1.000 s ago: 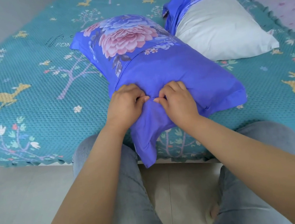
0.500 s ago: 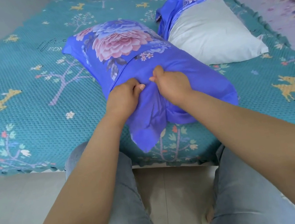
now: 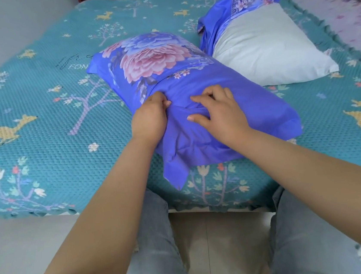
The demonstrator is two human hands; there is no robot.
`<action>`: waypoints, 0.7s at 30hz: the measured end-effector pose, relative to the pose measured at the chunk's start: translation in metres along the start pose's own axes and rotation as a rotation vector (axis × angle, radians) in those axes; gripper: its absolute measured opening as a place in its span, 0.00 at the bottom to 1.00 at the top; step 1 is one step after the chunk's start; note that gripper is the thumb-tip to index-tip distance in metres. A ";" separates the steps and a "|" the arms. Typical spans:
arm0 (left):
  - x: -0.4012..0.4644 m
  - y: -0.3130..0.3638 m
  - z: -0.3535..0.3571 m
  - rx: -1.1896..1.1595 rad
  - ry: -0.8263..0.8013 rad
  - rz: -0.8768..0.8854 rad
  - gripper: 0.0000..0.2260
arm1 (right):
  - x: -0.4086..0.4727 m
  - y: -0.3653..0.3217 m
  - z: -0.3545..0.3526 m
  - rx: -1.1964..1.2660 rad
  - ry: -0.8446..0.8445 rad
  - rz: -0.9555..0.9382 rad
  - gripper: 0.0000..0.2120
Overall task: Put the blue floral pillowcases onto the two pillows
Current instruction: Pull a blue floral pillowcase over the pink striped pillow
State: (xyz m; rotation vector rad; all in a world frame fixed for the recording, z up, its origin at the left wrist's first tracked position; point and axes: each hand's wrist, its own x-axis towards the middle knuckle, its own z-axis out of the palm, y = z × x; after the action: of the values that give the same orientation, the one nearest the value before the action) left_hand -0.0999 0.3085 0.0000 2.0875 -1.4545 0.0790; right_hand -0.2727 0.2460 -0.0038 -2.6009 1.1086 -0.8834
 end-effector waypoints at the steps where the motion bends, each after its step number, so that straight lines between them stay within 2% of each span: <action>1: 0.001 0.003 0.001 0.000 0.003 0.010 0.11 | 0.000 0.003 0.000 -0.068 -0.003 0.010 0.22; 3: -0.003 0.002 0.001 -0.035 0.054 0.029 0.10 | 0.000 0.005 0.001 -0.052 0.006 0.063 0.20; 6: -0.008 -0.008 0.003 -0.142 0.179 0.080 0.09 | 0.004 0.002 0.003 0.127 -0.014 0.165 0.12; 9: -0.009 -0.017 0.007 -0.140 0.225 0.169 0.13 | 0.011 -0.002 0.001 0.230 -0.044 0.176 0.06; 11: -0.005 -0.017 0.008 -0.094 0.229 0.193 0.13 | 0.015 0.001 -0.003 0.191 -0.013 0.116 0.06; 14: 0.007 -0.012 0.002 -0.021 0.237 0.196 0.13 | 0.018 0.004 -0.008 0.012 0.025 0.003 0.15; 18: 0.025 0.000 -0.012 -0.005 0.238 0.226 0.11 | 0.021 0.004 -0.005 0.028 0.067 -0.006 0.11; 21: 0.037 0.009 -0.019 -0.006 0.228 0.184 0.10 | 0.028 0.004 -0.005 0.027 0.070 0.033 0.11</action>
State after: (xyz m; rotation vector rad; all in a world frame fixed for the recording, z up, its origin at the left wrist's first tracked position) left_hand -0.0875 0.2846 0.0328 1.8660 -1.4988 0.3717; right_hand -0.2626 0.2241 0.0115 -2.5408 1.1456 -0.9815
